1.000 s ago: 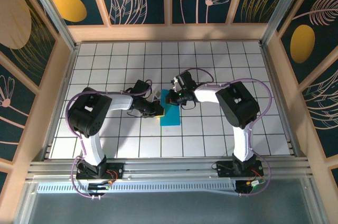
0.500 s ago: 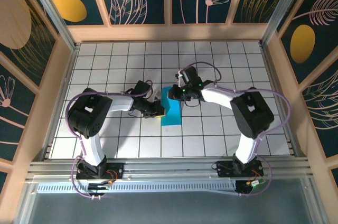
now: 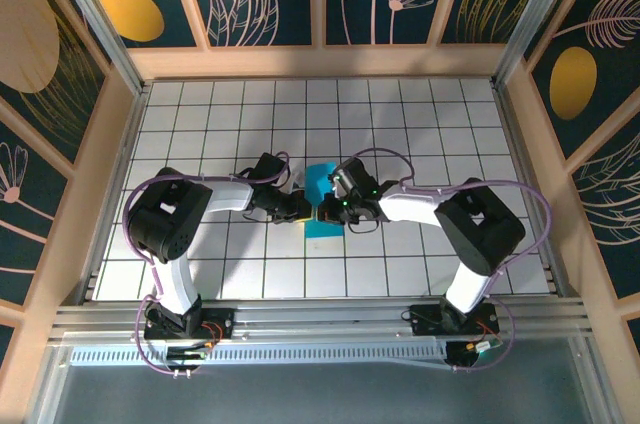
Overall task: Fold a paper plane with a square sheet of paper (fold left side to right side)
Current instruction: Hold the square sheet of paper at the center of the table, then first fold the square sheet of paper in half at the center of the table.
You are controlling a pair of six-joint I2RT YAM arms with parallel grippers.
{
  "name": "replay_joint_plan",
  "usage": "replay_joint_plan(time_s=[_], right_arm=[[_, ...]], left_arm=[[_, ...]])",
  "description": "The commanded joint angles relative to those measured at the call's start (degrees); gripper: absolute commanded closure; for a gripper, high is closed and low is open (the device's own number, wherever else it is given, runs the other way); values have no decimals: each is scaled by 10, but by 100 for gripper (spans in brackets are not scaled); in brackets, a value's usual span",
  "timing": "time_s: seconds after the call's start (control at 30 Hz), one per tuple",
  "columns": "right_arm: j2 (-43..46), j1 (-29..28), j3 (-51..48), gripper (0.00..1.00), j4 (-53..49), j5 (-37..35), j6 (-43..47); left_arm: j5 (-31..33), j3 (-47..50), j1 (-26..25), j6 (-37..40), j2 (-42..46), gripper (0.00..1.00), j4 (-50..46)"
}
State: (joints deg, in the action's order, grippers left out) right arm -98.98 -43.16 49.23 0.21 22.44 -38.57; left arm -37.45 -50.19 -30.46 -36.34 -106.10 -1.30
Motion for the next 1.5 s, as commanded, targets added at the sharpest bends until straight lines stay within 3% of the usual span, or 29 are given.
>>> replay_joint_plan(time_s=[0.0, 0.6, 1.07, 1.47], right_arm=[[-21, -5, -8, 100, 28, -16, -19], [-44, -9, -48, 100, -40, -57, -13], [-54, -9, -46, 100, -45, -63, -5], [-58, -9, -44, 100, -77, -83, 7]], left_arm=[[26, 8, -5, -5, 2, 100, -31], [9, -90, 23, 31, -22, 100, -39], [4, -73, 31, 44, -51, 100, 16], [36, -74, 31, 45, -78, 100, 22]])
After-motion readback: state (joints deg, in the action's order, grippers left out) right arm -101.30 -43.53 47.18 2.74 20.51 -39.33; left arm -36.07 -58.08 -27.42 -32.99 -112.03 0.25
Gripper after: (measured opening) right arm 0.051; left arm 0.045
